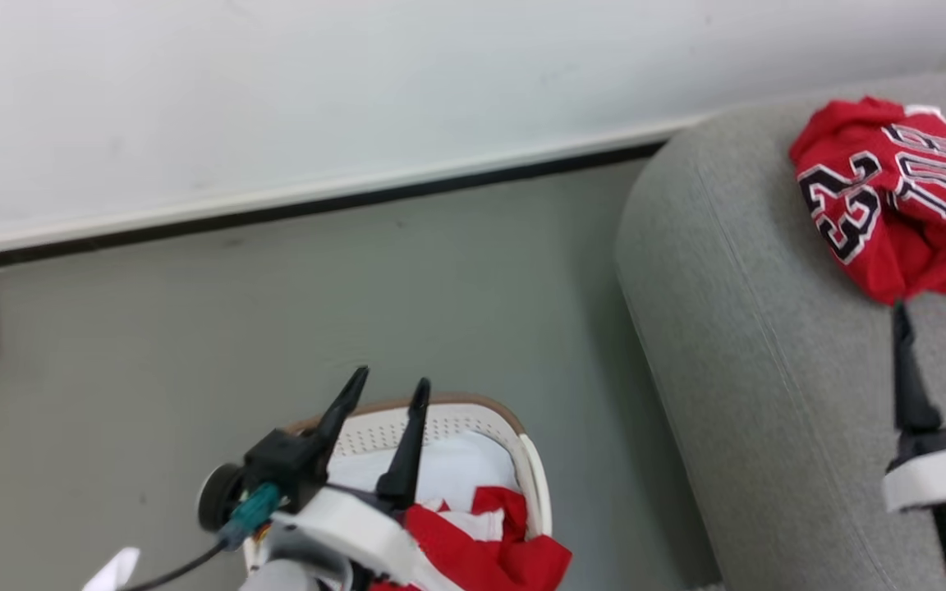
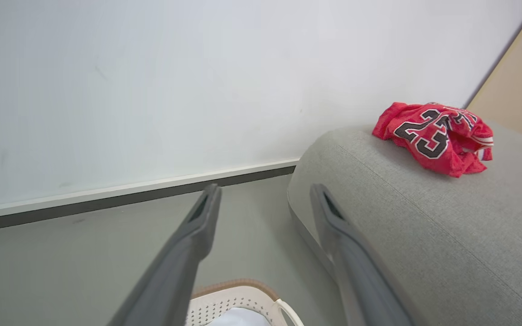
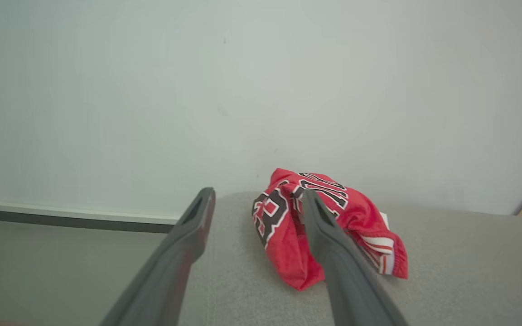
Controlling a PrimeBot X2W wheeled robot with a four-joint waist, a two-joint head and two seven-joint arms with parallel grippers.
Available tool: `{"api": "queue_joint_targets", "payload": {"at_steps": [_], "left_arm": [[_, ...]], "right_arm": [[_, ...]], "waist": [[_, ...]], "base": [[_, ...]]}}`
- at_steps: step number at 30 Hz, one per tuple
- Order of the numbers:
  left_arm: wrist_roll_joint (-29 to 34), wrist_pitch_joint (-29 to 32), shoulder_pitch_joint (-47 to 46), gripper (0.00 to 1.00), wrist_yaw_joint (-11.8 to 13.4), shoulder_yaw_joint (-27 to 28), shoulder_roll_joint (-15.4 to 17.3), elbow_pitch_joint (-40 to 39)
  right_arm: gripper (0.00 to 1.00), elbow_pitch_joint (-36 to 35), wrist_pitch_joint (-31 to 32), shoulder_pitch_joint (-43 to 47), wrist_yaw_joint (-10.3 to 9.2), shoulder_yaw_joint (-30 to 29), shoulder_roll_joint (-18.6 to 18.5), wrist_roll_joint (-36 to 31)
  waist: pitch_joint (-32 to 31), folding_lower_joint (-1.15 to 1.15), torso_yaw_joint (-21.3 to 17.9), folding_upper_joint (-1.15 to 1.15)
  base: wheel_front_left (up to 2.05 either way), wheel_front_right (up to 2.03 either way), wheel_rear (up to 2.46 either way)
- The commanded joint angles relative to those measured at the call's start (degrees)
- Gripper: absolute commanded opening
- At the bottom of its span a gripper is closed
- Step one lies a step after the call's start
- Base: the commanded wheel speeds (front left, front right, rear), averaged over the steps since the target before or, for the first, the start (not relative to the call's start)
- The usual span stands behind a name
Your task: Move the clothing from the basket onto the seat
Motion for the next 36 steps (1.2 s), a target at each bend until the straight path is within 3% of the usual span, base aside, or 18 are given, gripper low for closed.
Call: {"api": "queue_joint_targets", "payload": {"at_steps": [1, 9, 13, 23, 36], "left_arm": [[-0.62, -1.06, 2.07, 1.00, 0.62, 1.17, 0.53, -0.26], [1.22, -1.89, 10.02, 1.00, 2.77, 7.46, 1.17, -2.42], [3.00, -1.85, 15.03, 1.00, 2.45, 11.68, 0.47, -4.41], [7.03, -1.86, 23.24, 1.00, -0.05, 20.07, -2.50, -6.70], [10.81, -1.86, 25.52, 1.00, -3.25, 24.26, -5.67, -6.88]], "right_arm": [[1.00, -2.95, 0.05, 3.25, -0.13, 0.90, 0.65, 1.59], [1.00, -11.66, 0.04, 14.15, -0.13, 2.62, 4.04, 2.37], [1.00, -12.66, 0.05, 18.71, -0.12, 3.88, 6.11, 1.95], [1.00, -11.42, 0.04, 24.34, -0.12, 6.51, 8.32, 0.75], [1.00, -10.09, 0.04, 23.91, -0.13, 6.26, 8.95, 0.25]], "waist": [[-2.74, 0.01, 2.38, 0.00], [-8.24, 0.01, 6.16, 0.00], [-11.22, 0.01, 7.15, 0.00], [-14.50, 0.01, 8.04, 0.00], [-16.44, 0.01, 7.25, 0.00]], "base": [[0.00, 0.00, 0.00], [0.00, 0.00, 0.00], [0.00, 0.00, 0.00], [0.00, 0.00, 0.00], [0.00, 0.00, 0.00]]}}
